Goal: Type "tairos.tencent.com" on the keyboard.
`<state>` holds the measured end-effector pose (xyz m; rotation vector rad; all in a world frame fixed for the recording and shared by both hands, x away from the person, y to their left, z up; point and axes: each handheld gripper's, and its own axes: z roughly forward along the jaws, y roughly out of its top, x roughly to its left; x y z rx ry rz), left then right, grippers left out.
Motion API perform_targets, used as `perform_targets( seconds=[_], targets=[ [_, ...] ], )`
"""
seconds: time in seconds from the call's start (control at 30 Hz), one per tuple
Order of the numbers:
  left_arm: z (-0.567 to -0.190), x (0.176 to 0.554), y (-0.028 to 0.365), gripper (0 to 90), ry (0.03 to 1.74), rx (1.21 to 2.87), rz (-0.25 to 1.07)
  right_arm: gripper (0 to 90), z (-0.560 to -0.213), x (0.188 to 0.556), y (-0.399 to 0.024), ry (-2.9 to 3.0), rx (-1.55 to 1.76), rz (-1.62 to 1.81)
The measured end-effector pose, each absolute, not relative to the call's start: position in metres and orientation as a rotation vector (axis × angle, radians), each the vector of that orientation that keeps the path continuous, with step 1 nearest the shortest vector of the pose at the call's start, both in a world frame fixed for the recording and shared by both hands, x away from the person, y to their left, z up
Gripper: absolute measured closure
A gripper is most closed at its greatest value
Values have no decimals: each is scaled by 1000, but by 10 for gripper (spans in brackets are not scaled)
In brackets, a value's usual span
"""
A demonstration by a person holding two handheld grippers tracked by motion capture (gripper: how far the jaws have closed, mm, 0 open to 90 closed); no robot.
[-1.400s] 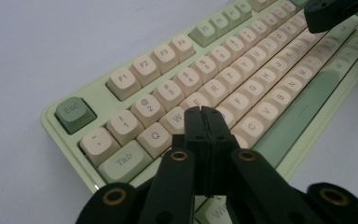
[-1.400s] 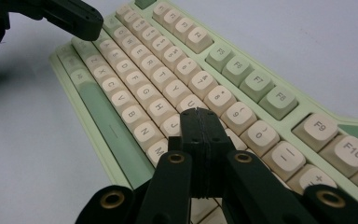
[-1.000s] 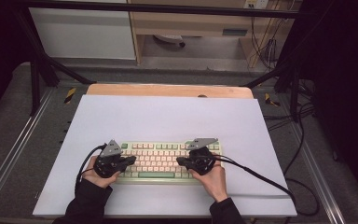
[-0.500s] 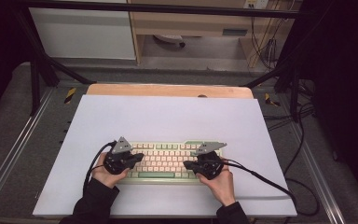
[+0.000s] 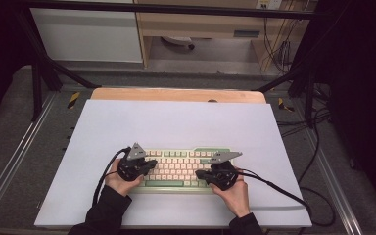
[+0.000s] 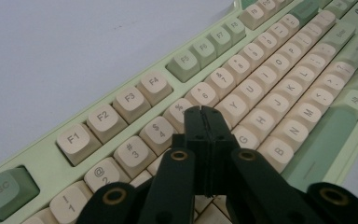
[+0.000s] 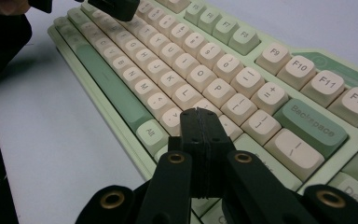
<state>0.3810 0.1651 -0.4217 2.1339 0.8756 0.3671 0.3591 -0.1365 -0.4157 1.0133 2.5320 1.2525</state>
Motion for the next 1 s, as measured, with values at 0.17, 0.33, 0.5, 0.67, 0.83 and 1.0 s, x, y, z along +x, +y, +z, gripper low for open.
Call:
perform_targets(
  seconds=[0.17, 0.33, 0.5, 0.67, 0.83, 1.0],
  targets=[
    [-424, 382, 164, 896, 873, 2137, 369, 900, -417, 359, -137, 2533, 1009, 1253],
    [-426, 382, 164, 896, 874, 2144, 371, 900, -417, 359, -138, 2534, 1007, 1256],
    [-427, 382, 163, 896, 866, 2142, 371, 900, -416, 358, -138, 2531, 1011, 1259],
    [-430, 382, 163, 896, 867, 2148, 364, 900, -417, 358, -140, 2532, 1011, 1252],
    [-429, 382, 164, 897, 870, 2146, 368, 900, -416, 358, -140, 2532, 1011, 1255],
    [-425, 379, 166, 897, 858, 2132, 368, 900, -416, 358, -140, 2533, 1014, 1256]
  ],
)
